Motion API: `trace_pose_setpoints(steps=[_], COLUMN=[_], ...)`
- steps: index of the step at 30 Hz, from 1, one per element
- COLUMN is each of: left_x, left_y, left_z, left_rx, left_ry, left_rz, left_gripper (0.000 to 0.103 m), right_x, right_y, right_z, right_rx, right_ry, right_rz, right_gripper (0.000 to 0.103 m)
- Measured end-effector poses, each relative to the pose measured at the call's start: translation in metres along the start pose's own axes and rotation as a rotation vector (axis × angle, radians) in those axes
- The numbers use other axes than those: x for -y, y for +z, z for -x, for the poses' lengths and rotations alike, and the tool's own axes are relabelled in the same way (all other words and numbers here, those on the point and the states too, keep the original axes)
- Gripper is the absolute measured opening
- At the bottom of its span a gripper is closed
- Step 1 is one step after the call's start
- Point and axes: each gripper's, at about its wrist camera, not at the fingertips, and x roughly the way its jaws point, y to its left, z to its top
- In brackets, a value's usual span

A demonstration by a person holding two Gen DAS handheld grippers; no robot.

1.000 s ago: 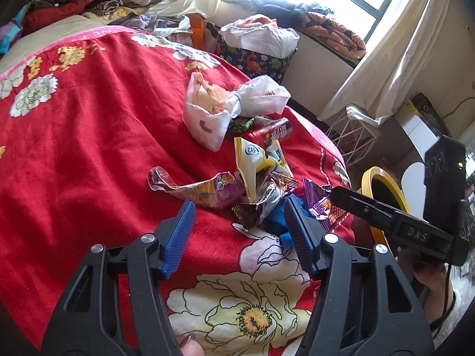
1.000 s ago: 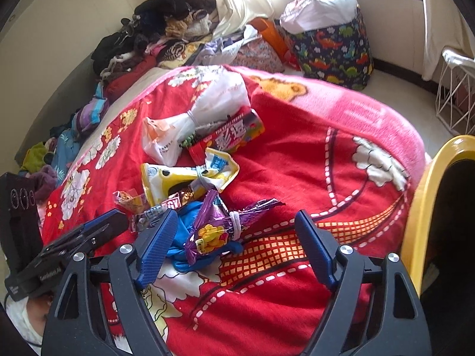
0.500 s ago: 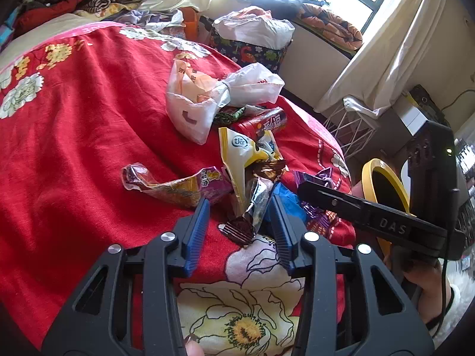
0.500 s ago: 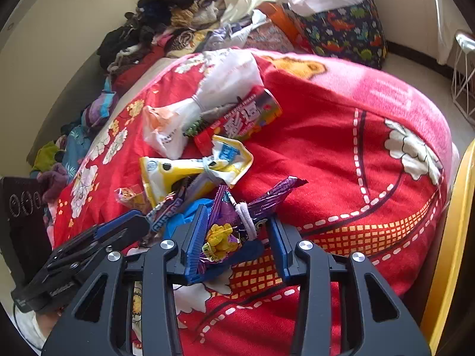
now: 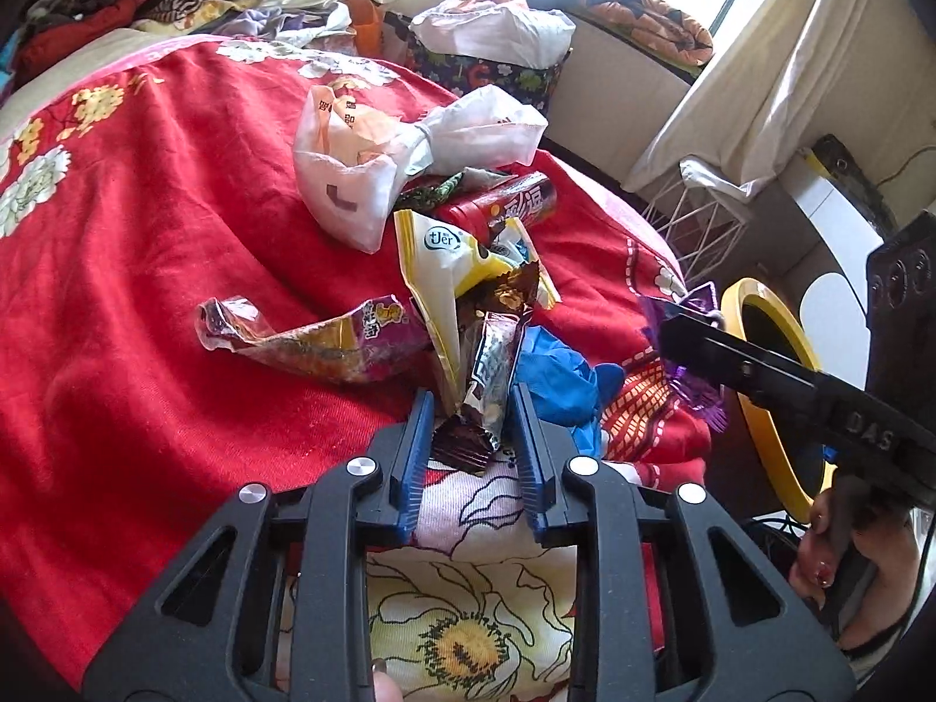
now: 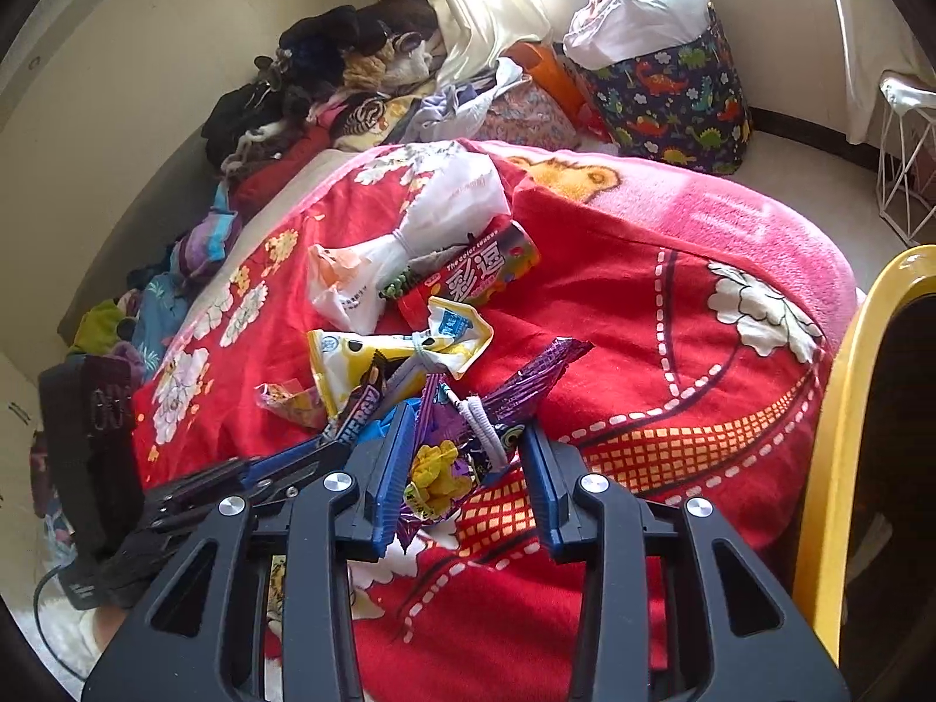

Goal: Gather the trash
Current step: 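Grasp the purple candy wrapper with the right tool while the left tool grasps a silver wrapper, then carry the purple and silver wrappers in both tools over the yellow bin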

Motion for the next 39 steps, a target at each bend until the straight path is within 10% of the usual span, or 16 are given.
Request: trace_pose_setpoints(steps=[39], left_x=[0.061], left_y=[0.031], left_z=[0.053], left_rx=[0.175], left_ry=[-0.121], left_rz=[-0.068], left_gripper=[0.014], right_x=[-0.004], right_y=[-0.005], right_z=[0.083], right_rx=[0.135], right_ry=[0.020], right_rz=[0.019], right_gripper=[0.034])
